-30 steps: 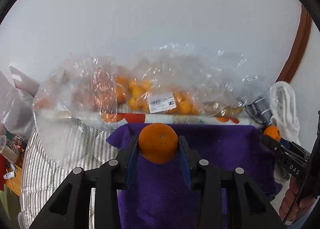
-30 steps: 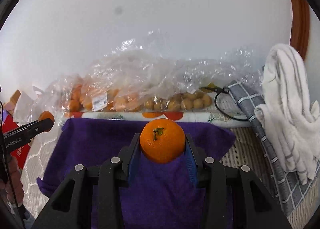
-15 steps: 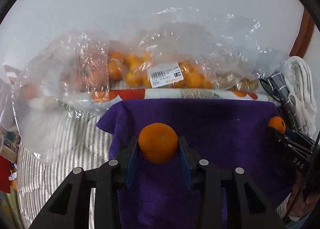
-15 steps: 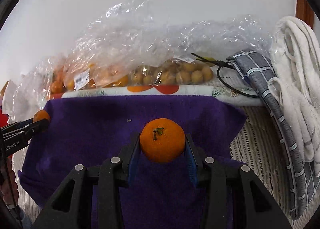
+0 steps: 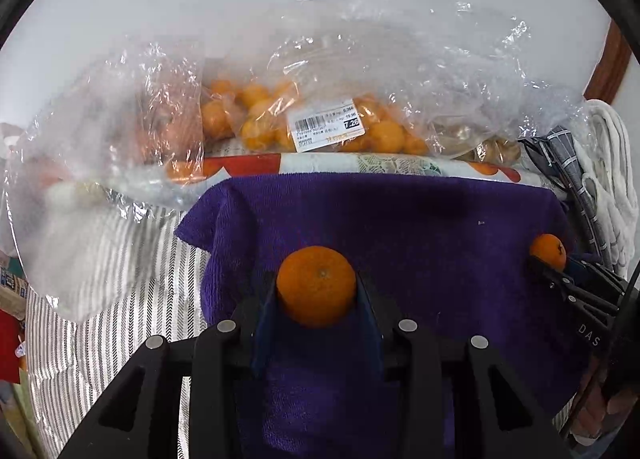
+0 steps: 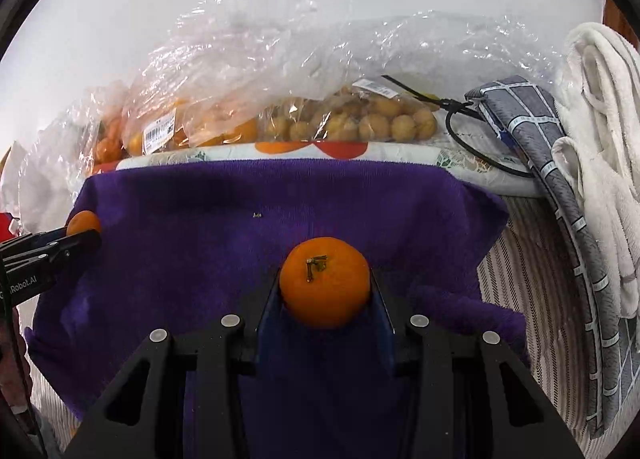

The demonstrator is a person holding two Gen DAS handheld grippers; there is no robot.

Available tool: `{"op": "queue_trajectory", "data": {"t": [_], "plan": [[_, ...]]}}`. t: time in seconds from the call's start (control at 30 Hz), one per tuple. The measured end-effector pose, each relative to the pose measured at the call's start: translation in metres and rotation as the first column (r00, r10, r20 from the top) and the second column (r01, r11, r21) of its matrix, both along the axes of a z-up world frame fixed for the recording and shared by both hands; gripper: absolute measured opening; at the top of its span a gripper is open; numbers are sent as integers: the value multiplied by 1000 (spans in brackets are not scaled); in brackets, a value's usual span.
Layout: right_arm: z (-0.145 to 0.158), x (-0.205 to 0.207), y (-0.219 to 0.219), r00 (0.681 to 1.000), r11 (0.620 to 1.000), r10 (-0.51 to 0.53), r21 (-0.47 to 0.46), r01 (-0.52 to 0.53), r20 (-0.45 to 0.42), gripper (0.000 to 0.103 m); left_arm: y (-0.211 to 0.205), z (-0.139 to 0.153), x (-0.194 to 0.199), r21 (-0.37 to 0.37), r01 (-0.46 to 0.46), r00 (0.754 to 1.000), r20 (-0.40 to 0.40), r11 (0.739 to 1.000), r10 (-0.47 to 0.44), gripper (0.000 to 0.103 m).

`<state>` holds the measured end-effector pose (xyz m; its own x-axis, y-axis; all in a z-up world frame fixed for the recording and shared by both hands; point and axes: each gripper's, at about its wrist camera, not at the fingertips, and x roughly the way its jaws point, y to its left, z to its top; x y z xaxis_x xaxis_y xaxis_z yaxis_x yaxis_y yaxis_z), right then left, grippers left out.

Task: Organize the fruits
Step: 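Lift and carry the right gripper's mandarin over the purple towel while the left gripper carries its own, then open the right gripper onto the towel while the left gripper releases its mandarin there, then grasp another mandarin with the right gripper while the left gripper grasps one too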

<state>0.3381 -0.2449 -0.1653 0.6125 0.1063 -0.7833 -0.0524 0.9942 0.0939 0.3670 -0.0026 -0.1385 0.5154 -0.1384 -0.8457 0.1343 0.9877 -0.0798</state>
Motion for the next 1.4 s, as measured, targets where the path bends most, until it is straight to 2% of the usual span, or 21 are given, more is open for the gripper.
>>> {"op": "queue_trajectory", "data": {"t": [0.2,0.3,0.33,0.4,0.53,0.67,0.83,0.93,1.07,1.2,1.3,1.4], "plan": [[2,-1,2,1000,1000,-6,-11,6,5,43,-9,-5,3,20,9,1000,-29,1000,-9,37],[6,-4,5,1000,1000,-10,1,10,17,54,-9,-7,5,37,5,998,-55,999,-3,39],[9,-7,7,1000,1000,-9,-3,9,24,57,-9,-6,5,32,3,998,-56,999,-1,41],[13,-13,9,999,1000,-5,-7,5,33,61,-7,-3,5,32,-1,998,-56,999,3,56],[23,-34,11,999,1000,-6,-8,6,45,68,-6,15,-2,42,-13,1000,-11,999,13,58],[32,-66,6,999,999,-30,-23,31,42,68,-2,41,-14,43,-53,997,59,998,51,58],[45,-109,-6,993,995,-94,-27,96,74,68,3,84,-37,10,-42,987,154,999,40,58],[52,-130,-10,992,993,-106,-46,109,65,68,7,108,-50,-20,-19,980,196,1000,23,58],[60,-155,-8,994,992,-76,-93,83,76,68,4,129,-72,34,-26,960,279,999,16,58],[58,-176,-6,995,993,-47,-103,56,86,68,14,119,-98,17,-9,969,245,1000,5,63],[47,-182,-2,997,997,-35,-69,40,74,68,25,94,-116,55,-26,980,198,998,14,64],[35,-189,6,998,999,-18,-39,21,65,64,44,63,-134,69,-53,992,120,996,44,64]]}}
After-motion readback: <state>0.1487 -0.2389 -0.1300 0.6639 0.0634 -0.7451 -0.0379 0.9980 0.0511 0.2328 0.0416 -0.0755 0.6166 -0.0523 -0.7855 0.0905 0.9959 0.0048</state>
